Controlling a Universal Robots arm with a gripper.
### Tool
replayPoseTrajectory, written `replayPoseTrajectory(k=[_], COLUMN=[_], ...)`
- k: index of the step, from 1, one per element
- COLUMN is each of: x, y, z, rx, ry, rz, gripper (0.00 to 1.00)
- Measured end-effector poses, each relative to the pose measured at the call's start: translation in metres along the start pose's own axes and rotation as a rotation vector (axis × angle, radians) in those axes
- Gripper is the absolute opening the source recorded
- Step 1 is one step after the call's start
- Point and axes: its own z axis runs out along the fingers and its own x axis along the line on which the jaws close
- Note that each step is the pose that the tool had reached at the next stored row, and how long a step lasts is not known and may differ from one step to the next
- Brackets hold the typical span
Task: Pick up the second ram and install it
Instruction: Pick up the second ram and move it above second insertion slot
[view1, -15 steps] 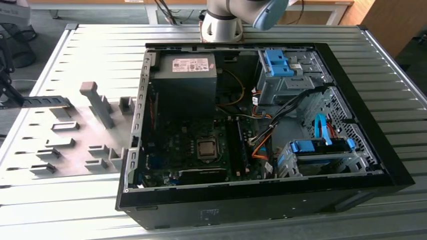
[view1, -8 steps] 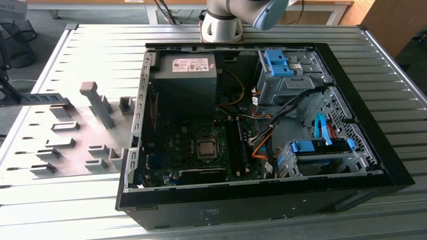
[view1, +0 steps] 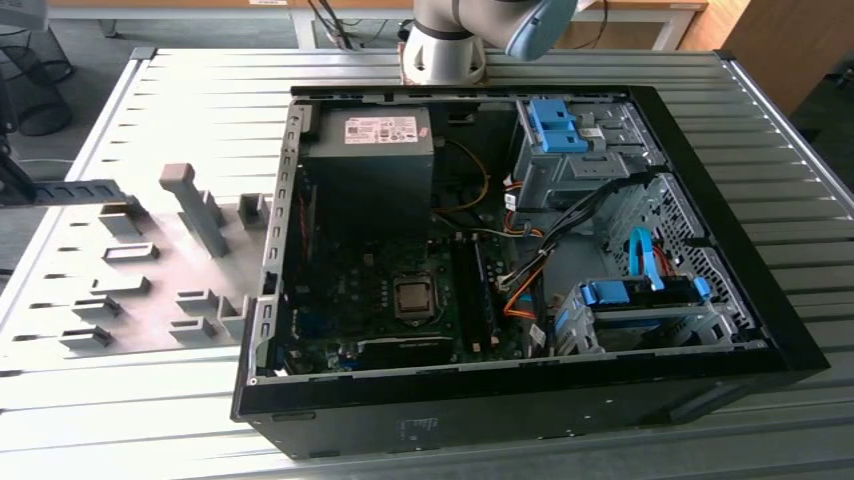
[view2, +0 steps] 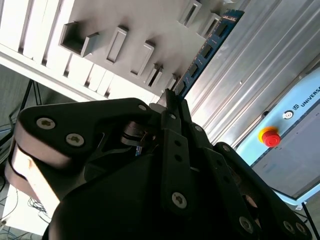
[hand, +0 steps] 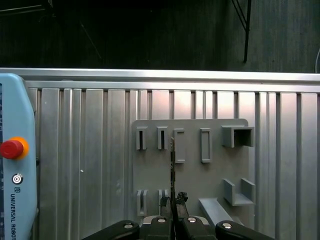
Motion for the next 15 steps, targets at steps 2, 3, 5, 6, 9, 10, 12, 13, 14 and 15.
replayPoseTrajectory(k=[2,3,5,6,9,10,12,13,14,15], x=[-0.0001,-0.0001,-0.0001,-0.0002,-0.0003,-0.0003,-0.0004,-0.0004,-0.0004,-0.0004], y=[0.0000,0.0000,0.0000,0.0000,0.0000,0.0001,0.0001,0.0001,0.0001,0.0001], z=[-0.0018,-0.0026,-0.0043,-0.0051,-0.0104,-0.0111,-0.0126,-0.0134,-0.0138,-0.0140], rx=[0.0000,0.0000,0.0000,0.0000,0.0000,0.0000,0.0000,0.0000,0.0000,0.0001], ry=[0.0000,0.0000,0.0000,0.0000,0.0001,0.0000,0.0000,0.0000,0.0000,-0.0001], rz=[0.000,0.000,0.000,0.000,0.000,0.000,0.000,0.000,0.000,0.000], gripper=[0.14,0.14,0.14,0.14,0.14,0.14,0.14,0.14,0.14,0.14])
